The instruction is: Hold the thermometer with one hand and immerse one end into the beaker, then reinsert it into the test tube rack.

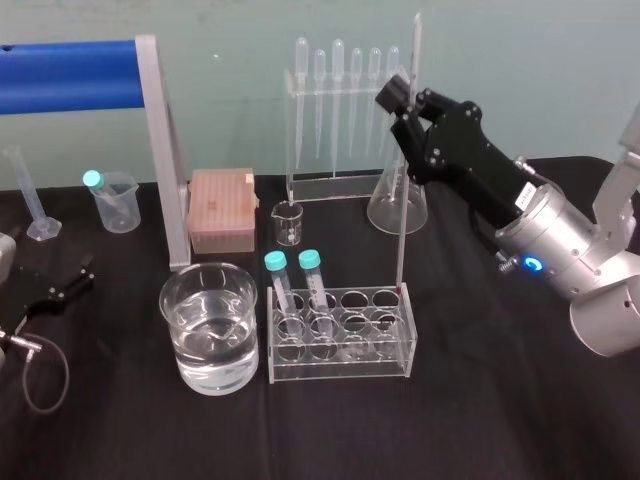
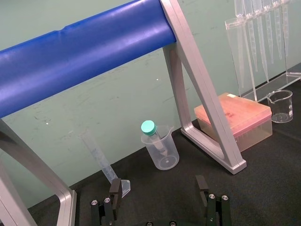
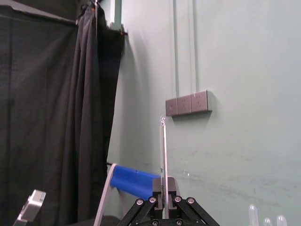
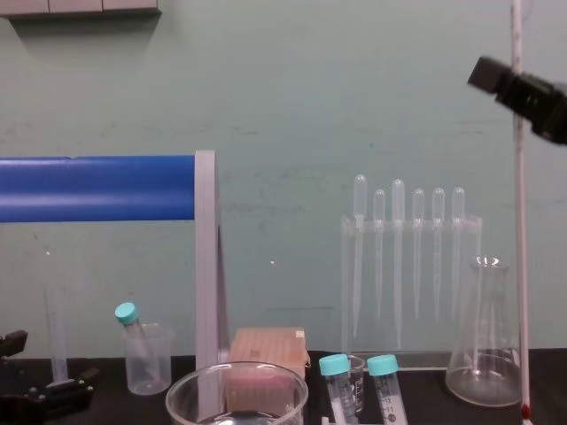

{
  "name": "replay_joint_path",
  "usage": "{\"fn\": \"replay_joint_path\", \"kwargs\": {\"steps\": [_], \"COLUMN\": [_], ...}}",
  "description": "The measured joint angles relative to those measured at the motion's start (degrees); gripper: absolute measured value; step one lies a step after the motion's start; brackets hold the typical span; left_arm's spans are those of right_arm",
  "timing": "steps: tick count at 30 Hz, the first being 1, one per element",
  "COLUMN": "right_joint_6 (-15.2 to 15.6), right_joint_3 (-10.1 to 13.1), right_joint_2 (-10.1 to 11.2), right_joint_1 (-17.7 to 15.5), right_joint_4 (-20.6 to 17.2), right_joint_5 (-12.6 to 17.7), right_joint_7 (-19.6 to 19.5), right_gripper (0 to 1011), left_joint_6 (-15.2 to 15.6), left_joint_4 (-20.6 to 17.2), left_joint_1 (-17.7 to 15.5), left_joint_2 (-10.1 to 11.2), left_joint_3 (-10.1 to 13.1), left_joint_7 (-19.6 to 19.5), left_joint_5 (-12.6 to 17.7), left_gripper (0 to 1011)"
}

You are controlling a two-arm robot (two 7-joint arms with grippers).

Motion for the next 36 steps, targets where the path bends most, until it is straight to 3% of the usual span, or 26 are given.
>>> {"fn": "replay_joint_path", "kwargs": {"steps": [14,26,36], "right_joint_6": [-0.1,0.03,-1.54], "right_joint_3": [-1.69,-2.97,-3.37], "right_joint_2": [-1.71,-1.96,-3.58], "right_joint_1": [2.87,3.6,3.88], "right_joint_4": [6.01,8.82,12.52], "right_joint_5": [-0.25,-1.61,-1.33], "right_joint_7": [2.97,3.49,4.68], "right_gripper": [55,55,55], "left_joint_6": [0.0,0.0,0.0], "left_joint_4": [0.0,0.0,0.0], "left_joint_1": [0.0,0.0,0.0], "left_joint_2": [0.0,0.0,0.0], "left_joint_3": [0.0,0.0,0.0], "left_joint_7": [0.0,0.0,0.0], "left_joint_5": [0.0,0.0,0.0], "left_gripper": [1008,1008,1008]}}
